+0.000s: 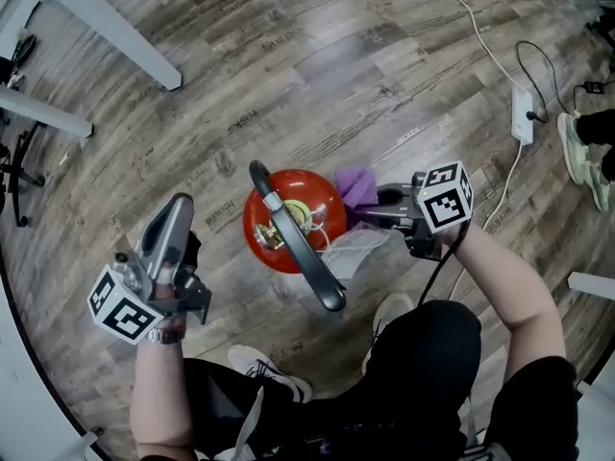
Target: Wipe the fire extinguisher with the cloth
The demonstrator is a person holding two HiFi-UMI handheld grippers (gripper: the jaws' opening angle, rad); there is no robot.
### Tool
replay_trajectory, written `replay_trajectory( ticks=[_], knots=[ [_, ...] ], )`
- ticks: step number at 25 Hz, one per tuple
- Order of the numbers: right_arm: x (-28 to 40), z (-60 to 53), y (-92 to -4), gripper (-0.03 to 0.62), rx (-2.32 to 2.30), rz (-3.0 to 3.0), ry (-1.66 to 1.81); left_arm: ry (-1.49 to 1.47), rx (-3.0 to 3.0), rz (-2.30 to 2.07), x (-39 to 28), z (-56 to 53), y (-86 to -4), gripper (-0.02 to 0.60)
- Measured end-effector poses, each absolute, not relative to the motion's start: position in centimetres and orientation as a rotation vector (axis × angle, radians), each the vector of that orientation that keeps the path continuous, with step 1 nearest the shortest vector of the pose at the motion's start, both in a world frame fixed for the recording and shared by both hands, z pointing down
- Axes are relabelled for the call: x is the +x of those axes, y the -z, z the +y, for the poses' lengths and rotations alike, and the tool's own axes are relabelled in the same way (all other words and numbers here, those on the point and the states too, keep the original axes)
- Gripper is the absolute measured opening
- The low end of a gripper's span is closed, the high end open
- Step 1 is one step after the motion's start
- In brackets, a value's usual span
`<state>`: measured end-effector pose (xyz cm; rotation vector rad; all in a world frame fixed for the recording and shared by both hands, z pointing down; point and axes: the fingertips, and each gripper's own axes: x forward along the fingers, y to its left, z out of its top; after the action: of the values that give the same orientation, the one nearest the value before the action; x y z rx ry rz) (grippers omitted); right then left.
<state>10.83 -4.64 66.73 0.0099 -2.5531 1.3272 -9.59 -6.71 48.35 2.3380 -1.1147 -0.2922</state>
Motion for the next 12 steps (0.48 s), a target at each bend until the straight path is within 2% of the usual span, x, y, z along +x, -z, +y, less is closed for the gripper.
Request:
replay_trajectory(
  ticks=[8, 9, 10, 12],
  knots=[
    [9.5, -12.0, -50.4, 0.074, 0.038, -2.774, -0.975, 0.396, 2.475, -0.966, -7.4, -8.3, -43.1, -0.002],
    [9.2, -12.2, -48.9, 0.074, 0.034, -2.786, -0.944, 0.400, 2.493, -0.914, -6.8, -8.5, -42.4, 0.034],
    [9.0, -12.2, -47.4, 0.074, 0.029, -2.796, -0.917, 0.402, 2.510, -0.855, -6.1, -8.7, -41.7, 0.114],
    [8.2, -12.0, -44.8, 0.074, 0.024, -2.807, -0.873, 0.364, 2.564, -0.748, -4.2, -9.1, -40.2, 0.135]
  ],
)
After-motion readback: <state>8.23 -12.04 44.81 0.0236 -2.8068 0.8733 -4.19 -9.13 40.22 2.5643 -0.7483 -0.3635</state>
